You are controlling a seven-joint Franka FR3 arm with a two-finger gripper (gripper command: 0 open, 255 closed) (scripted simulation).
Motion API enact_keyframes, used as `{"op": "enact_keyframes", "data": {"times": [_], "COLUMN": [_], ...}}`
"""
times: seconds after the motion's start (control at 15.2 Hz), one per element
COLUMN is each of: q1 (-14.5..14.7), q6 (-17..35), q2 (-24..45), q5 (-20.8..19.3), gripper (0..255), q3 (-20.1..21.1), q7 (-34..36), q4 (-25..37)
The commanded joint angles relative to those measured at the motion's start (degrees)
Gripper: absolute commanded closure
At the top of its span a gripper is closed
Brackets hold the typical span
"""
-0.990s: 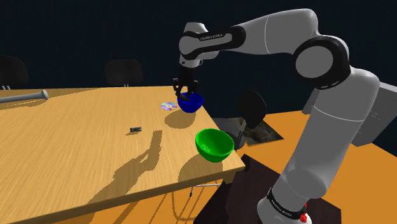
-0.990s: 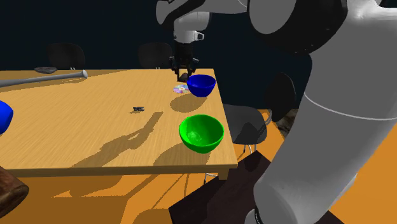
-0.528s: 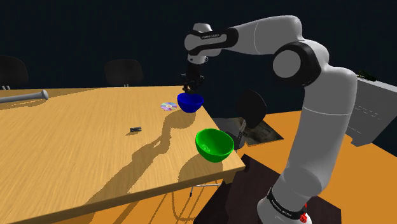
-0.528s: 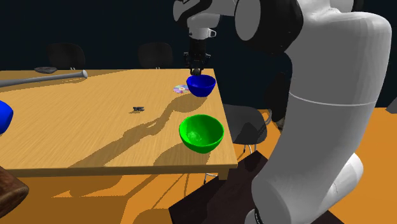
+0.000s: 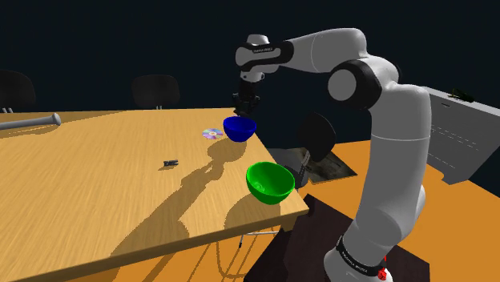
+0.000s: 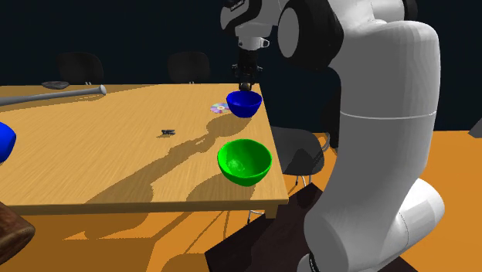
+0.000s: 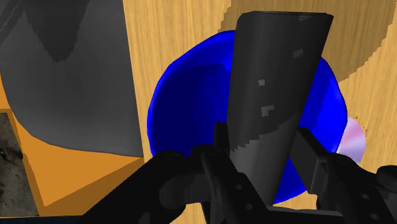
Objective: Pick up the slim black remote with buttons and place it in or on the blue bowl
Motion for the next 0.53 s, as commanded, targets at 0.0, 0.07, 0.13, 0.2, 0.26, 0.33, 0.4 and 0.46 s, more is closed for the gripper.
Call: {"op": "enact_keyframes", "data": {"times": [0.0,0.07,0.13,0.2,0.26,0.33,0.4,0.46], "q1": [0.0,0.0,0.0,0.0,0.0,0.0,0.0,0.0], "q6": [1.4,2.1,2.8,3.5,4.2,4.9,5.9,5.9], "q2": [0.4,0.5,0.6,0.7,0.9,1.0,1.3,1.3], "q5": [0.1,0.1,0.2,0.2,0.3,0.3,0.4,0.4], "gripper": [255,255,255,255,255,255,255,255], "q3": [0.0,0.0,0.0,0.1,0.1,0.1,0.1,0.1], "q7": [-0.2,-0.3,-0.3,-0.4,-0.5,-0.5,-0.6,-0.6], "q4": [-1.0,-1.6,-2.2,-2.8,-3.3,-3.9,-4.6,-4.6]}}
